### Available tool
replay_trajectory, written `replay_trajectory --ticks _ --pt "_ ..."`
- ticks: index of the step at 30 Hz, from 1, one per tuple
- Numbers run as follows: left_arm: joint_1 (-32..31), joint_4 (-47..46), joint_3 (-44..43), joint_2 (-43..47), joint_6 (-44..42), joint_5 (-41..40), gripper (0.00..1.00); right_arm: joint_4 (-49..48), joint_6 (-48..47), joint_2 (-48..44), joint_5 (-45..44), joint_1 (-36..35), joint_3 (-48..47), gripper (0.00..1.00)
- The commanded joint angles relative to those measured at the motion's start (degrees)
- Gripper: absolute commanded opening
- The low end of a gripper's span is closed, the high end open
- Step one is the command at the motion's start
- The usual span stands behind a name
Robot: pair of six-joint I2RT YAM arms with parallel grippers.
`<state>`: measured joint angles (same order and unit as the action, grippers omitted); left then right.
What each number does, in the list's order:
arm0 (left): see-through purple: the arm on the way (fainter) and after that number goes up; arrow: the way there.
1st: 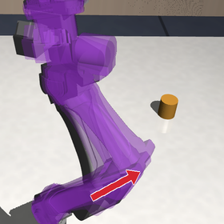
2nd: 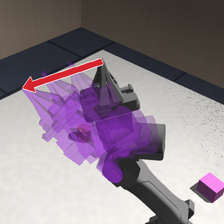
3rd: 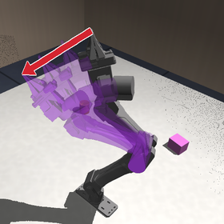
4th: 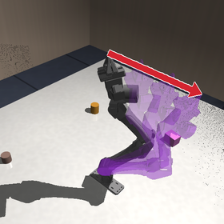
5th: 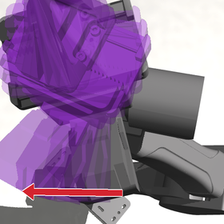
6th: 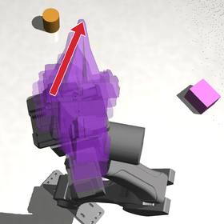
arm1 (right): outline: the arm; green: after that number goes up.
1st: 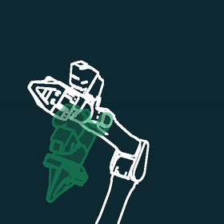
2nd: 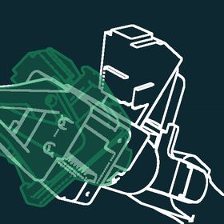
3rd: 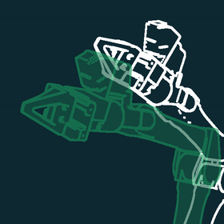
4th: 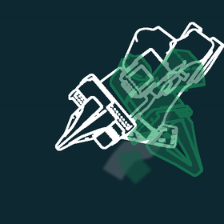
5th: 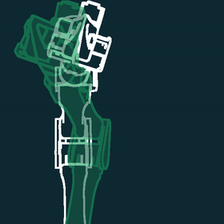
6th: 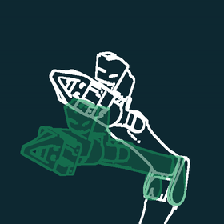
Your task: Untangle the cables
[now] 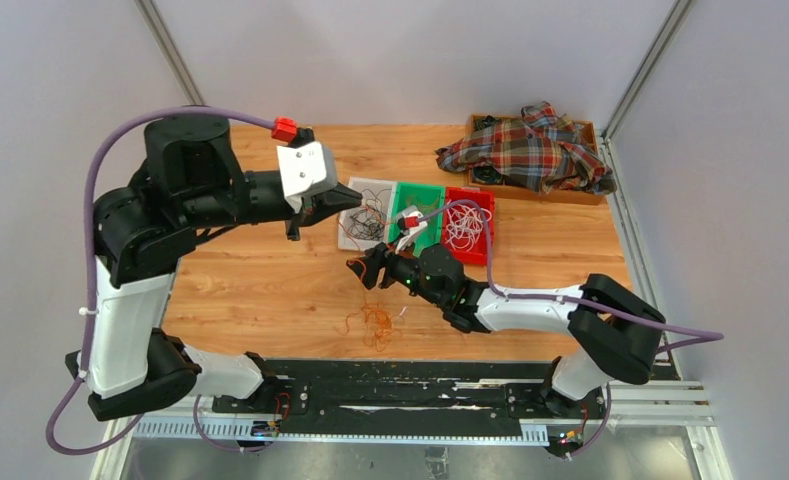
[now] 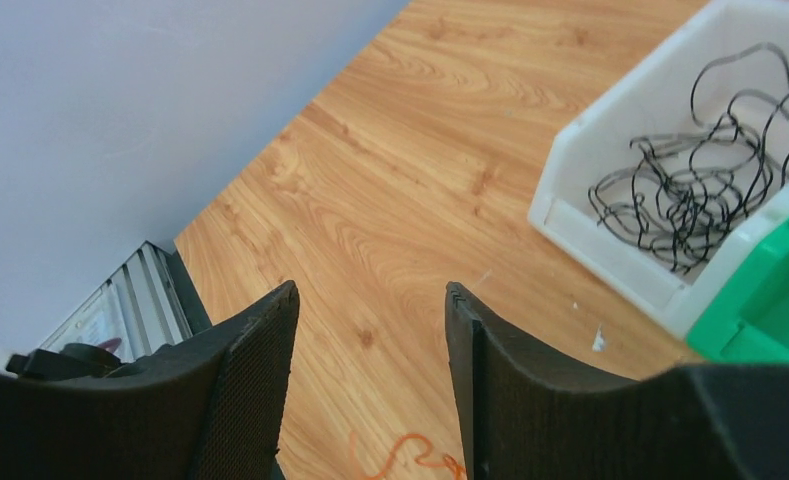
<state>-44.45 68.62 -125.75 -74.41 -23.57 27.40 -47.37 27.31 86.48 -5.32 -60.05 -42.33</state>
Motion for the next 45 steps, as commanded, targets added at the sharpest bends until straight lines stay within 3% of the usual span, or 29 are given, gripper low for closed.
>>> replay_trajectory --ticks 1,12,19,27,36,45 --pt "-0.11 -0.91 -5.59 -1.54 -4.03 -3.99 0.00 -4.83 3.95 2.59 1.05 0.65 2.48 0.55" --pt "-0.11 -1.00 -13.12 -4.27 -10.68 -8.83 0.00 -7.91 7.09 4.67 -0.42 0.64 8.64 0.51" --pt "-0.20 -1.04 -13.51 -5.14 -15.46 -12.32 0.01 -5.87 2.84 -4.72 -5.52 0.90 12.22 0.54" --pt "-0.88 -3.48 -13.81 -5.66 -18.64 -15.66 0.00 -2.80 -6.18 -12.34 3.84 0.50 9.42 0.61" --pt "-1.69 -4.00 -16.18 -6.54 -19.19 -16.89 0.00 -3.67 -13.12 -2.05 5.07 -0.90 1.60 0.63" --pt "-1.83 -6.80 -16.96 -5.97 -20.12 -18.61 0.00 -4.49 -10.48 8.75 4.19 -1.12 -4.06 0.56"
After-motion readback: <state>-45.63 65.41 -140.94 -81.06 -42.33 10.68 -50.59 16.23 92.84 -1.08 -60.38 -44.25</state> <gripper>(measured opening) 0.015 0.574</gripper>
